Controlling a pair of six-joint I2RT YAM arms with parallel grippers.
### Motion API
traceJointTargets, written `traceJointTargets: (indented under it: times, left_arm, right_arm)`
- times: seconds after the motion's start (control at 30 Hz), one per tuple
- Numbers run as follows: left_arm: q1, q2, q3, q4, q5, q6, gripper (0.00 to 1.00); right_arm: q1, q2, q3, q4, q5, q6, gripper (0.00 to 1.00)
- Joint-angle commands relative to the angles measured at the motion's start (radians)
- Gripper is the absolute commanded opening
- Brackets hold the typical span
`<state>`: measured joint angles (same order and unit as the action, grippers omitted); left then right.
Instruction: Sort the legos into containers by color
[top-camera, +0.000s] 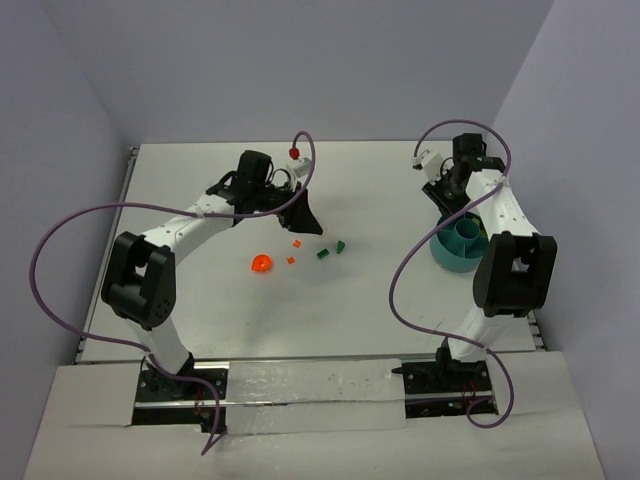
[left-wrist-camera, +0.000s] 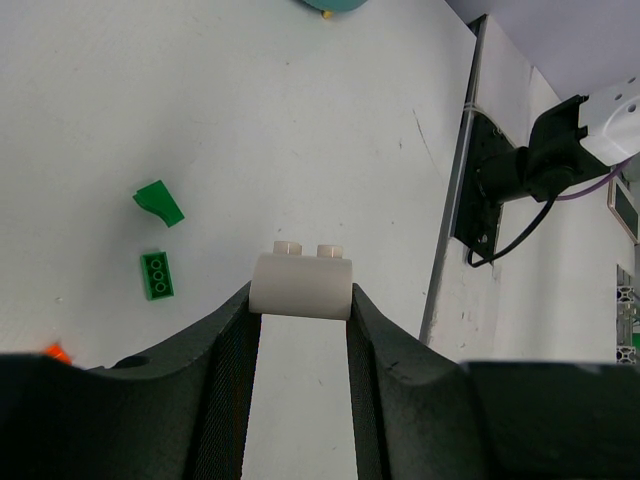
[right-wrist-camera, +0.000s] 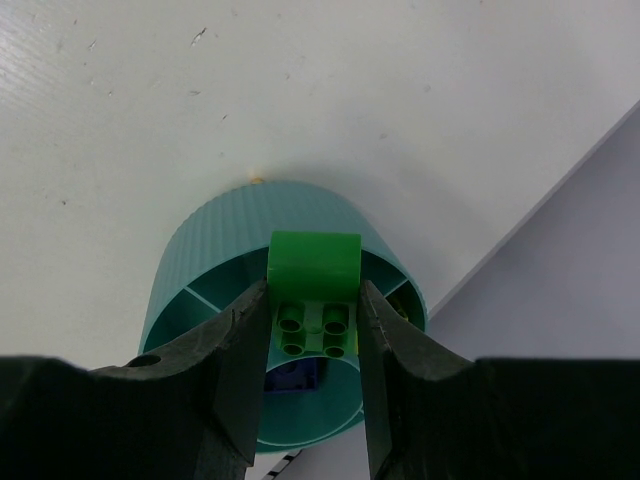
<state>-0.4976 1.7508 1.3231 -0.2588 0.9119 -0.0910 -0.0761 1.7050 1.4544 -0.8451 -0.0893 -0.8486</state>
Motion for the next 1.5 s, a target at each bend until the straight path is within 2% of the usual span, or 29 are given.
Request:
traceJointTargets:
  times: [0.0, 0.2, 0.3, 0.5, 0.67, 0.8, 0.9, 0.97, 1.07, 1.2, 1.33, 1.47]
  left_arm:
    - [-0.002, 0.005, 0.044, -0.002, -0.003, 0.017, 0.00]
    - [-0.004, 0.009, 0.049, -0.005, -0.005, 0.020, 0.00]
    - [-0.004, 0.009, 0.054, -0.010, -0.007, 0.022, 0.00]
    - [-0.004, 0.006, 0.055, -0.010, -0.005, 0.023, 0.00]
    - [0.002, -0.010, 0.031, 0.045, 0.014, -0.015, 0.00]
    - [0.026, -0.027, -0.029, 0.196, 0.118, -0.183, 0.00]
    - [0.059, -0.030, -0.092, 0.418, 0.204, -0.435, 0.00]
    - [0.064, -0.032, -0.134, 0.560, 0.228, -0.560, 0.00]
    - [0.065, -0.036, -0.186, 0.744, 0.231, -0.710, 0.00]
    - [0.071, -0.053, -0.233, 0.861, 0.196, -0.859, 0.00]
    - [0.082, -0.055, -0.270, 0.987, 0.170, -1.009, 0.00]
    - [0.103, -0.042, -0.352, 1.220, 0.132, -1.237, 0.00]
  right_arm:
    - [0.009, 0.005, 0.004, 0.033, 0.015, -0.016, 0.44]
    - [0.009, 0.004, 0.001, 0.021, 0.012, -0.014, 0.48]
    - [0.009, -0.001, 0.008, 0.009, 0.003, -0.015, 0.55]
    - [0.007, -0.017, 0.016, -0.010, -0.005, -0.007, 0.62]
    - [0.012, -0.055, 0.101, -0.056, -0.095, 0.078, 0.67]
    - [0.019, -0.094, 0.245, -0.143, -0.372, 0.236, 0.67]
    - [0.067, -0.136, 0.245, -0.132, -0.543, 0.352, 0.68]
    - [0.130, -0.171, 0.215, -0.108, -0.555, 0.404, 0.69]
    - [0.307, -0.210, 0.170, -0.016, -0.535, 0.491, 0.70]
    - [0.456, -0.203, 0.156, 0.027, -0.499, 0.600, 0.74]
    - [0.529, -0.208, 0.143, 0.061, -0.486, 0.638, 0.76]
    - [0.587, -0.212, 0.116, 0.070, -0.452, 0.636, 0.77]
